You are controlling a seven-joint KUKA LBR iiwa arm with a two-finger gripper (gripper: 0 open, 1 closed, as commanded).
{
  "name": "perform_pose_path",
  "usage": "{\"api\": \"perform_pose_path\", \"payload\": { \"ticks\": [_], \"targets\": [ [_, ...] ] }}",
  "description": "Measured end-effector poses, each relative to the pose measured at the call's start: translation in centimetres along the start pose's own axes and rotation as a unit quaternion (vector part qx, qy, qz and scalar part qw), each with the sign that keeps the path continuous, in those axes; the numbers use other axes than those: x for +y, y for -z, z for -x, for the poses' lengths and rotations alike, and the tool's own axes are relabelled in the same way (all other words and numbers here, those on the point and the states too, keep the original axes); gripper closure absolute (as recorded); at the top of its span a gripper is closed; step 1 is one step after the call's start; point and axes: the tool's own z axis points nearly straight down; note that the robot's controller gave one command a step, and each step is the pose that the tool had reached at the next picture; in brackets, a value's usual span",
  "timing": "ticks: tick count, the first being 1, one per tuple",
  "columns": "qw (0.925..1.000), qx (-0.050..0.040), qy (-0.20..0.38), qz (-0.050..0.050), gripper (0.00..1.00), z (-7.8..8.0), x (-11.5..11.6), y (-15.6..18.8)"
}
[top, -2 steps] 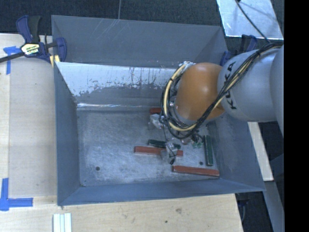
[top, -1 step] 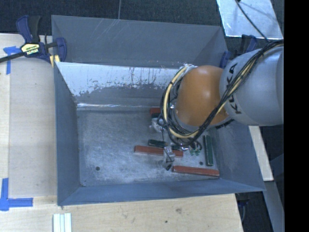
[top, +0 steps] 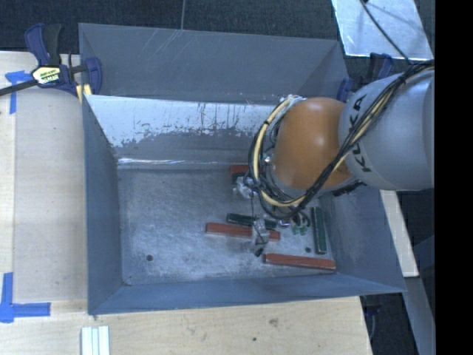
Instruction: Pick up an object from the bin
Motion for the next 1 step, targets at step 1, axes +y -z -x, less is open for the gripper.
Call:
{"api": "perform_pose_path", "payload": {
  "ticks": [1],
  "targets": [
    [0.9982, 0.0038, -0.06, 0.0, 0.0, 0.52, -0.64, -3.09]
  ]
}}
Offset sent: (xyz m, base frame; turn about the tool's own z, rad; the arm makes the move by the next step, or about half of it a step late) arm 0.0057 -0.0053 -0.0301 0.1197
